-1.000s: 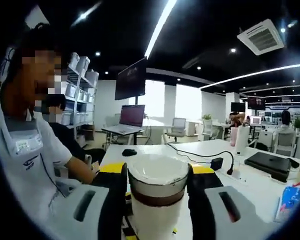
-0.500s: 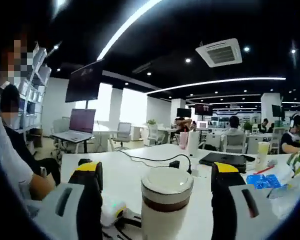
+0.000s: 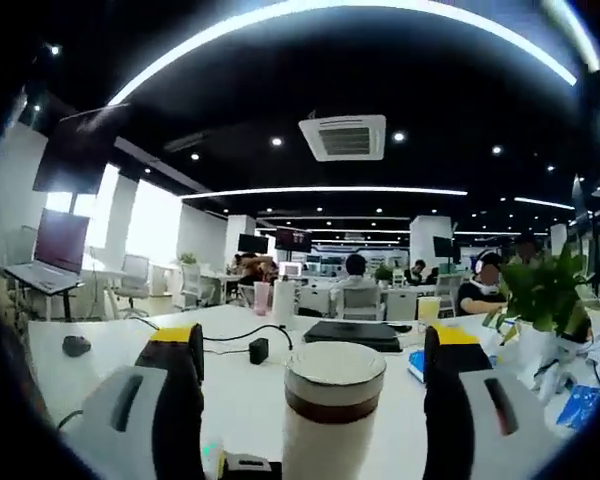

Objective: Grasp the water cup twist off the cup lid place the cup lid on the table

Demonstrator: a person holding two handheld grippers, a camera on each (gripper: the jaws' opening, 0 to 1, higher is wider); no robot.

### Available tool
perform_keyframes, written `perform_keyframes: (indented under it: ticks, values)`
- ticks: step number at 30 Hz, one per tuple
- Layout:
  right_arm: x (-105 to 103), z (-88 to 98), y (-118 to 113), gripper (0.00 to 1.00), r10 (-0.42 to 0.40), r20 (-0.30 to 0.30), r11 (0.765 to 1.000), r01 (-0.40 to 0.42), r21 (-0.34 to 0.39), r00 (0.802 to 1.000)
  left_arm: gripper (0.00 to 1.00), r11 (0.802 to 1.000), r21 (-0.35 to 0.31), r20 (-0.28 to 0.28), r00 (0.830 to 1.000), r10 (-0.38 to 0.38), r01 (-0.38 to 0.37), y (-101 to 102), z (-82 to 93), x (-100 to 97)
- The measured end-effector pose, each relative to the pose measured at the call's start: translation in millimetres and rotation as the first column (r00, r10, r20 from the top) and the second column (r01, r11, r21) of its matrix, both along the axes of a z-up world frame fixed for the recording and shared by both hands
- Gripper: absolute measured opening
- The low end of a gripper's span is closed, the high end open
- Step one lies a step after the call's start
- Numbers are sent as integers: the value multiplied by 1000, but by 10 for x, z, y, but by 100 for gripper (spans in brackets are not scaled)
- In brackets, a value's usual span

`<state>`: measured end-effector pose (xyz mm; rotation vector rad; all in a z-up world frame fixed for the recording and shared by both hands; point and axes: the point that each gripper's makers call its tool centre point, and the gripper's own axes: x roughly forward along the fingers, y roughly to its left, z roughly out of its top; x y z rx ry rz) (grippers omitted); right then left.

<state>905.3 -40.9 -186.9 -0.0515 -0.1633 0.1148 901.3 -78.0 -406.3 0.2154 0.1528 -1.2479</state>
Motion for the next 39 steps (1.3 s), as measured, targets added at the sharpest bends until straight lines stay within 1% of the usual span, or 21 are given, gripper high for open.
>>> perform_keyframes:
  ticks: [1, 2, 4, 6, 10, 13, 16, 20, 23, 29, 32, 36, 39]
  values:
    - [4, -19, -10, 87, -20, -6, 1000, 20, -1, 1000, 51, 1000, 0, 0, 1000, 0, 0, 1, 0, 1]
    - [15, -17, -28, 84, -43, 4, 999, 43, 0, 999, 51, 1000, 0, 0, 1000, 0, 0, 0, 0, 2]
    - [46, -29, -42, 81, -62, 7, 998, 62, 3, 998, 51, 1000, 1, 1, 1000, -1, 1, 0, 2, 2]
    - [79, -79, -66, 77, -81, -12, 997, 81, 8, 997, 51, 1000, 1, 1, 1000, 0, 0, 0, 3, 3]
    - [128, -143, -73, 66, -76, -31, 997, 76, 19, 997, 51, 1000, 2, 1, 1000, -1, 1, -1, 4, 5]
    - [111, -119, -104, 59, -80, -17, 996, 81, 37, 997, 51, 1000, 2, 1, 1000, -1, 1, -2, 5, 6]
    - [113, -112, -134, 55, -86, -15, 995, 87, 43, 996, 51, 1000, 2, 0, 1000, -1, 1, -2, 6, 6]
    - [105, -140, -184, 48, -94, -31, 995, 96, 42, 995, 51, 1000, 3, 1, 1000, -1, 1, -2, 7, 6]
    - [85, -143, -197, 48, -84, -38, 994, 86, 62, 996, 51, 1000, 3, 1, 1000, 0, 0, -3, 6, 8]
    - [70, -152, -185, 47, -44, -45, 997, 47, 67, 998, 51, 1000, 3, 0, 1000, 0, 0, -3, 4, 3]
    - [71, -155, -179, 47, -2, -50, 997, 5, 73, 999, 51, 1000, 3, -1, 1000, 1, -1, -2, 3, 1]
    - [65, -159, -149, 47, 56, -54, 997, -53, 55, 997, 51, 1000, 3, 0, 1000, 1, -1, -2, 2, -1]
    - [70, -159, -135, 47, 113, -61, 993, -111, 41, 992, 51, 1000, 4, 0, 1000, 2, -2, -3, 2, -2]
